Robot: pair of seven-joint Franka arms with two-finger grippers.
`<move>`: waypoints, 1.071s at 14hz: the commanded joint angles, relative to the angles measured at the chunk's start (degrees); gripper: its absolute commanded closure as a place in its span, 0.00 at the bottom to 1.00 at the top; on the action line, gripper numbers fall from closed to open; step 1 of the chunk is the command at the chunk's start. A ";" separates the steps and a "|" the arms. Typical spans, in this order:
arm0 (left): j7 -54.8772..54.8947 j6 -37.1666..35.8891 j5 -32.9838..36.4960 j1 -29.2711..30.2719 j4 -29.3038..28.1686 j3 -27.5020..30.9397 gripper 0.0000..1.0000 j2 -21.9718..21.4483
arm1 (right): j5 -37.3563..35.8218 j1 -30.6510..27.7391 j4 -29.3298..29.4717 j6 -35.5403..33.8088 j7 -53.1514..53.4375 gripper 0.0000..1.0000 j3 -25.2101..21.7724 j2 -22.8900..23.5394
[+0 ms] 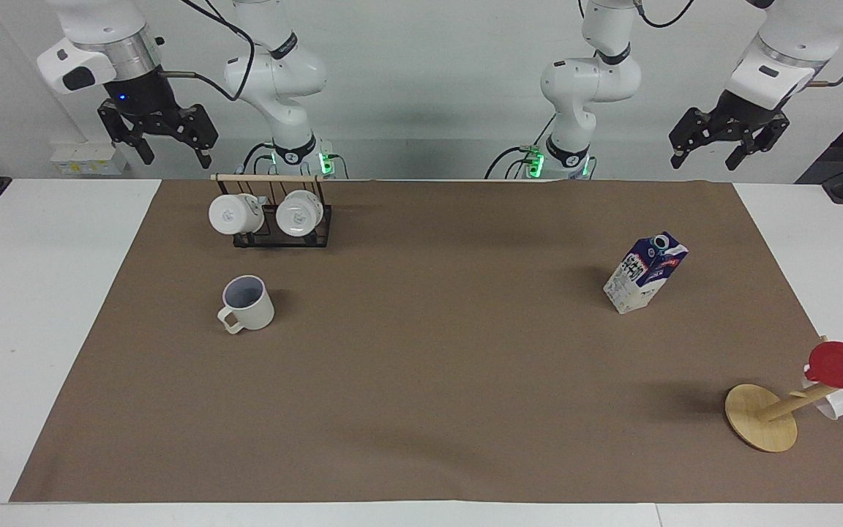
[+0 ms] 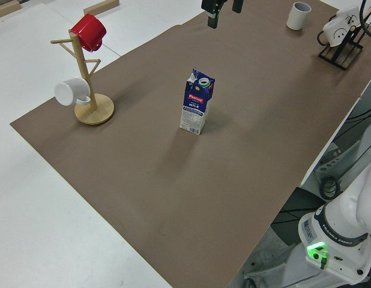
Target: Place cup and milk on table
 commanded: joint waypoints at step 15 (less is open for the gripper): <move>0.33 0.33 0.89 0.01 -0.66 0.08 0.00 -0.71 | 0.89 -0.24 -8.89 6.34 0.60 0.00 0.39 -2.64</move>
